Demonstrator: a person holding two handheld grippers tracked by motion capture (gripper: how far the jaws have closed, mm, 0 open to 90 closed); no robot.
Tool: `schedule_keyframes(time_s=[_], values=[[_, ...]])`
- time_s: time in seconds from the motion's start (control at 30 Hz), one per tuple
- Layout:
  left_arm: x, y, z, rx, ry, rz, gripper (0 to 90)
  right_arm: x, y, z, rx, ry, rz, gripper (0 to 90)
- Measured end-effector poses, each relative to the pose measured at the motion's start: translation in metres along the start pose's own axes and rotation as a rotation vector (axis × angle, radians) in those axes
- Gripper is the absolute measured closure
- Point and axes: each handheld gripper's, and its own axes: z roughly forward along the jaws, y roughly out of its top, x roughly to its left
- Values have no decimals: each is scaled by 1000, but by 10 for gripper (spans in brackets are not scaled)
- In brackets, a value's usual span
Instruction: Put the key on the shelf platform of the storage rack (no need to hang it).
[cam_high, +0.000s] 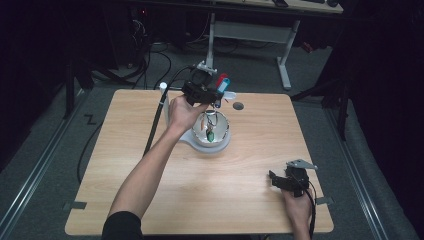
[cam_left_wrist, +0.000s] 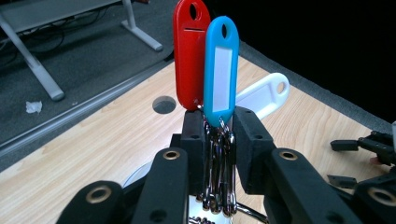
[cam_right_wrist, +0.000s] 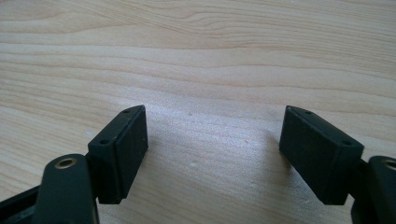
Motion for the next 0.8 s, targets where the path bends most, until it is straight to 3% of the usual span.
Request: schedule_keyframes(time_s=[0.33, 0.8], values=[[8, -15, 7, 15, 8, -32, 755, 0, 0, 0, 1, 1, 1, 239], [8, -30, 20, 28, 9, -39, 753, 0, 0, 0, 0, 1, 1, 239]])
